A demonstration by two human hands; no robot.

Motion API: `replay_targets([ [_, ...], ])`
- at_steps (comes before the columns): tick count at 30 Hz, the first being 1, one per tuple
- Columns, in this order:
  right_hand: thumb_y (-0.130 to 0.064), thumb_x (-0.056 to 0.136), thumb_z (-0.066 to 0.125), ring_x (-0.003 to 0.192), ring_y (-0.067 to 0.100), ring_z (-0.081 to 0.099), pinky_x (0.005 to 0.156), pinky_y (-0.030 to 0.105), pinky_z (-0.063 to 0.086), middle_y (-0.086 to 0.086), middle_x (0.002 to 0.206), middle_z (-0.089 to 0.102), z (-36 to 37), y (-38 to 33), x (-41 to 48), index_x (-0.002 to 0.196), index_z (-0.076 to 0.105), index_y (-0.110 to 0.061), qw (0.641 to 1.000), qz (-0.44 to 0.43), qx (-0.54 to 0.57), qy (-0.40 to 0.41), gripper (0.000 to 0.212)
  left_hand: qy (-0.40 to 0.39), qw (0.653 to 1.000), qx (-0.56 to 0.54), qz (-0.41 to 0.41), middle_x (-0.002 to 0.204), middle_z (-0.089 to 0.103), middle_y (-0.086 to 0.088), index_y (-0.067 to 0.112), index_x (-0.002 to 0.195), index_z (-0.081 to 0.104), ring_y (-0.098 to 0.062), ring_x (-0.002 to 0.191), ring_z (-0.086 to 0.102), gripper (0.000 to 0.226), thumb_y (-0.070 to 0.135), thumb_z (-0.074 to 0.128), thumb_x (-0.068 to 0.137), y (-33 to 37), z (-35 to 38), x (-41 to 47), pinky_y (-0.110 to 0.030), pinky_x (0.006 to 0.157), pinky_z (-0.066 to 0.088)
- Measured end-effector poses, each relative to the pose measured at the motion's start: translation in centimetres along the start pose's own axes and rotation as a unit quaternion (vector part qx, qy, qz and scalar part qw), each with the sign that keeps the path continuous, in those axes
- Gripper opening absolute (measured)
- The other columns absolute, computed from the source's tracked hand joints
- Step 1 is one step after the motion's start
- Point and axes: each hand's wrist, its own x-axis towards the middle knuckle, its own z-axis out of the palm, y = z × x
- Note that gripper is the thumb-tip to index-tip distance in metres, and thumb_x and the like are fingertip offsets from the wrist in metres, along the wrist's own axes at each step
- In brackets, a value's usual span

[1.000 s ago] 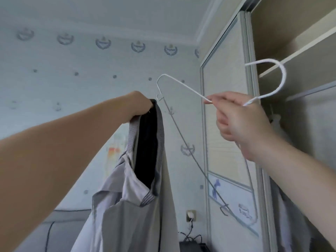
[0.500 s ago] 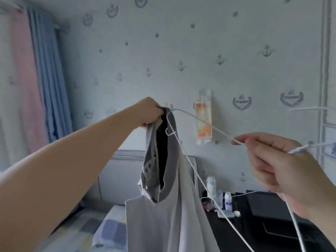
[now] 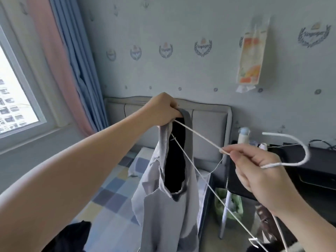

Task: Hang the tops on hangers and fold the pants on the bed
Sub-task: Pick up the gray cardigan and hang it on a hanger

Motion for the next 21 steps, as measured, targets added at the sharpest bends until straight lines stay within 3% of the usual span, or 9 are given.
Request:
replay_targets([
  [3,-0.016,0.102,0.051,0.041,0.005,0.028,0.041,0.016,0.024,-0.007,0.047,0.035,4.8,2.9,0.2,0.099,0.074,-0.015,0.998,0.025,-0.019,-0.048,0.023,-0.002,1.0,-0.008,0.005,0.059,0.056,-0.004,0.005,0.069,0.069,-0.013,0.051,0.044,0.014,0.017,0.067,0.076,-2.2,-0.3,-1.7,-0.022,0.05,0.035],
  [6,-0.014,0.104,0.049,0.04,0.008,0.025,0.039,0.017,0.022,-0.005,0.047,0.031,9.1,4.7,0.7,0.088,0.068,0.003,0.988,0.131,0.026,-0.077,0.03,-0.026,0.999,-0.001,0.023,0.051,0.053,0.0,0.01,0.06,0.066,-0.009,0.042,0.041,0.016,0.016,0.067,0.075,-3.6,-0.5,-3.6,-0.018,0.041,0.032],
  [9,-0.008,0.103,0.049,0.038,0.009,0.025,0.038,0.017,0.022,-0.003,0.046,0.031,12.2,4.7,0.5,0.074,0.06,-0.003,0.987,0.116,0.092,-0.062,0.032,-0.07,0.997,0.0,0.016,0.05,0.05,0.0,0.01,0.063,0.068,-0.012,0.042,0.039,0.016,0.015,0.066,0.078,-5.8,-0.3,-5.8,-0.017,0.041,0.032],
  [13,-0.007,0.103,0.048,0.038,0.008,0.024,0.04,0.017,0.022,-0.006,0.046,0.03,16.0,5.6,0.0,0.066,0.057,-0.017,0.984,0.11,0.122,-0.068,0.04,-0.078,0.997,-0.01,0.005,0.054,0.057,-0.01,0.006,0.069,0.07,-0.017,0.047,0.05,0.019,0.015,0.061,0.083,-8.5,-0.6,-7.9,-0.025,0.048,0.042],
  [16,-0.016,0.097,0.055,0.039,0.007,0.024,0.04,0.018,0.021,-0.008,0.046,0.03,18.2,6.0,-0.2,0.062,0.057,-0.023,0.979,0.12,0.139,-0.088,0.036,-0.109,0.994,-0.015,-0.01,0.056,0.062,-0.009,0.007,0.068,0.068,-0.019,0.05,0.062,0.023,0.012,0.057,0.088,-10.0,-0.7,-9.3,-0.031,0.054,0.053],
  [18,-0.023,0.091,0.055,0.041,0.009,0.025,0.041,0.02,0.021,-0.007,0.046,0.03,19.1,6.2,-0.4,0.063,0.058,-0.023,0.976,0.117,0.153,-0.102,0.029,-0.128,0.991,-0.025,-0.016,0.066,0.07,-0.01,0.008,0.076,0.072,-0.023,0.061,0.071,0.023,0.014,0.055,0.09,-10.9,-0.5,-10.2,-0.04,0.067,0.062],
  [21,-0.026,0.089,0.054,0.044,0.011,0.03,0.047,0.027,0.022,-0.006,0.047,0.037,20.7,7.1,-0.9,0.059,0.055,-0.022,0.977,0.131,0.126,-0.116,0.03,-0.109,0.993,-0.05,-0.015,0.071,0.074,-0.007,0.01,0.083,0.075,-0.021,0.065,0.073,0.022,0.017,0.055,0.091,-11.6,-0.3,-10.9,-0.046,0.073,0.062],
])
